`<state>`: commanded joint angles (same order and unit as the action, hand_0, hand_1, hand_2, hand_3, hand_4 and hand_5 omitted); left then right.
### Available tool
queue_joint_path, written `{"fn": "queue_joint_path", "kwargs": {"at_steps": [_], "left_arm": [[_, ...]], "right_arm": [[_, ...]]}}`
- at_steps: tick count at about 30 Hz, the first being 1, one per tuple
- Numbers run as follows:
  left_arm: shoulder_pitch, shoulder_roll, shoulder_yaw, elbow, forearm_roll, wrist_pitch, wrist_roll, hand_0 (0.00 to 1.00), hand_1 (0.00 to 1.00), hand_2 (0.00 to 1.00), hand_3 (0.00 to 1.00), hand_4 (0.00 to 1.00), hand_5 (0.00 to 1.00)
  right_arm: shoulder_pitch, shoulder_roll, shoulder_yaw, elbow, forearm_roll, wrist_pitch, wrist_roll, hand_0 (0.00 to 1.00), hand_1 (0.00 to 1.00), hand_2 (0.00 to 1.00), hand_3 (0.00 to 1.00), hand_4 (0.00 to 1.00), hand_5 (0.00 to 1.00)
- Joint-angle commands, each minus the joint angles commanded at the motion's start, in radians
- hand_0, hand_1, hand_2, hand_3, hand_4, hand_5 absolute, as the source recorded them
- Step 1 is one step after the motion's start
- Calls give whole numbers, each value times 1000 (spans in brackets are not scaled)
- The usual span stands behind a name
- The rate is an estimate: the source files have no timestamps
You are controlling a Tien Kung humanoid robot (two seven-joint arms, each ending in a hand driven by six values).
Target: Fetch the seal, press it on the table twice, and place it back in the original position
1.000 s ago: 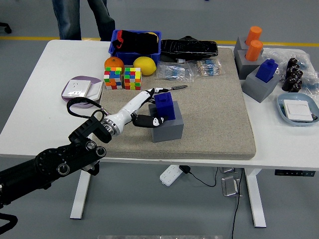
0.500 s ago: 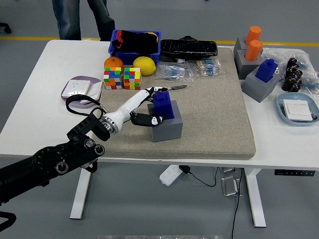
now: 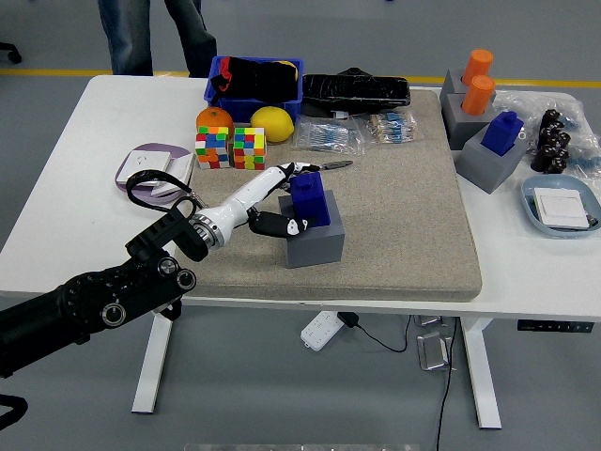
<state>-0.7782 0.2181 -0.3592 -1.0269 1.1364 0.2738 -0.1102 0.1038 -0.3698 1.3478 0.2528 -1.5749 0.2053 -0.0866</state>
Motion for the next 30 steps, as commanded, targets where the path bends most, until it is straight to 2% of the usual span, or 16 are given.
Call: {"fn": "queue_joint_path", "kwargs": {"at_steps": [14, 30], "left_arm": [[-29, -9, -1, -2, 49, -8, 18, 891, 450, 348, 905, 536, 2], [-64, 28, 29, -21, 72, -50, 68, 888, 441, 339, 902, 515, 2]], "right_arm": [[1, -1, 0, 0, -1, 0, 1, 802, 712, 705, 665, 775, 557], [0, -3, 0, 0, 0, 0, 1, 802, 712, 704, 664, 775, 557]]}}
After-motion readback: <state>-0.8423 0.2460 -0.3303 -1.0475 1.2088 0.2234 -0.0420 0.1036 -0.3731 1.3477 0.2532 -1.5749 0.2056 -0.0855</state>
